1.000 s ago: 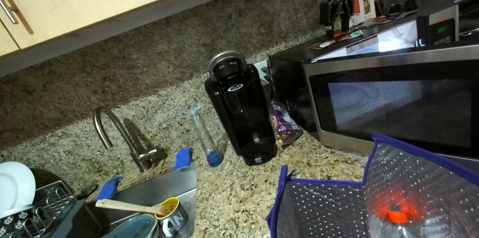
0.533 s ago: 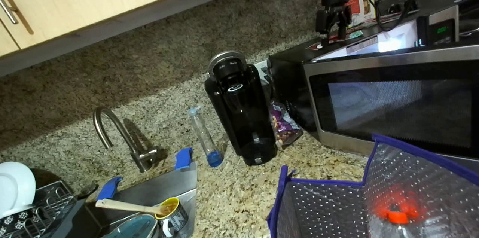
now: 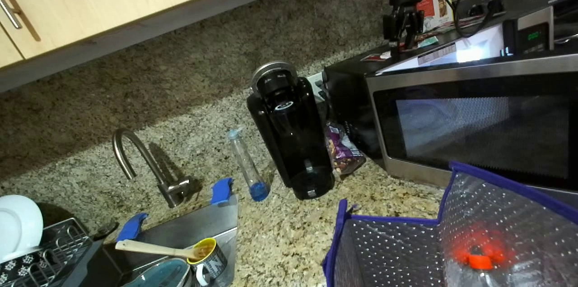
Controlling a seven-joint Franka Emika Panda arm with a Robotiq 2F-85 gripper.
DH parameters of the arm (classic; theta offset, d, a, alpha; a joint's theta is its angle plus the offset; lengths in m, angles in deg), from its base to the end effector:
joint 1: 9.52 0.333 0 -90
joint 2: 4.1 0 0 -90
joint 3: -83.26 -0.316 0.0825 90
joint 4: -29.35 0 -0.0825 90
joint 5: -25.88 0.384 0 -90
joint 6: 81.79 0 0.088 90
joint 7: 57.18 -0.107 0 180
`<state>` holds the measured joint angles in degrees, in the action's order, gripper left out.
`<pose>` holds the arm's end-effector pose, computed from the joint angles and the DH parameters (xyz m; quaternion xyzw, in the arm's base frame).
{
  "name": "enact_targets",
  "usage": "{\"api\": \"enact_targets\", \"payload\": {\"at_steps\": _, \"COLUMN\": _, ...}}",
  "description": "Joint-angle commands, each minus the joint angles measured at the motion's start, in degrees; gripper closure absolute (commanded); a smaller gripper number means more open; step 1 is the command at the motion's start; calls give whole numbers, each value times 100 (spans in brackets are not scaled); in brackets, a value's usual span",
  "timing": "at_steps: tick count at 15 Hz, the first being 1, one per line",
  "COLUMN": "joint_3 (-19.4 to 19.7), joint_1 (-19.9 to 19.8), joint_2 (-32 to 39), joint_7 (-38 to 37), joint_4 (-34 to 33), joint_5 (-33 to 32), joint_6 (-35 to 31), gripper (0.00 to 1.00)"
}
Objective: Pick up one sachet from the top of the microwave and put it in the blue bag then close the microwave door
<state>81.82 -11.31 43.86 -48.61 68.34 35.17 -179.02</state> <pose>0.7747 0.0011 0.4982 -0.9899 -0.0632 -0.0964 0.0826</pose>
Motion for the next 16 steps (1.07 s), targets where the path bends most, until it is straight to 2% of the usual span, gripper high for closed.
{"api": "enact_targets", "payload": {"at_steps": 1, "joint_3": -122, "joint_1": -111, "joint_2": 210, "joint_7": 128, "joint_4": -254, "joint_5": 164, "joint_6": 92, "gripper": 67}}
{"api": "enact_targets", "payload": {"at_steps": 5, "joint_3": -203, "joint_1": -167, "joint_2": 188, "joint_7": 163, "joint_4": -207, "joint_5": 277, "joint_6": 101, "gripper": 90}}
{"api": "enact_targets", "payload": {"at_steps": 8, "joint_3": -225, "joint_1": -184, "joint_2": 161, "joint_7": 172, "joint_4": -176, "joint_5": 332, "joint_6": 143, "gripper": 97}}
{"api": "enact_targets", "payload": {"at_steps": 10, "joint_3": -229, "joint_1": -195, "joint_2": 104, "joint_7": 167, "joint_4": -132, "joint_5": 319, "joint_6": 149, "gripper": 92}}
{"api": "enact_targets", "payload": {"at_steps": 15, "joint_3": -279, "joint_1": -266, "joint_2": 0, "joint_7": 170, "joint_4": -21, "joint_5": 336, "joint_6": 133, "gripper": 92}}
{"api": "enact_targets", "payload": {"at_steps": 16, "joint_3": -266, "joint_1": -266, "joint_2": -5, "joint_7": 70, "joint_4": -17, "joint_5": 335, "joint_6": 102, "gripper": 66}}
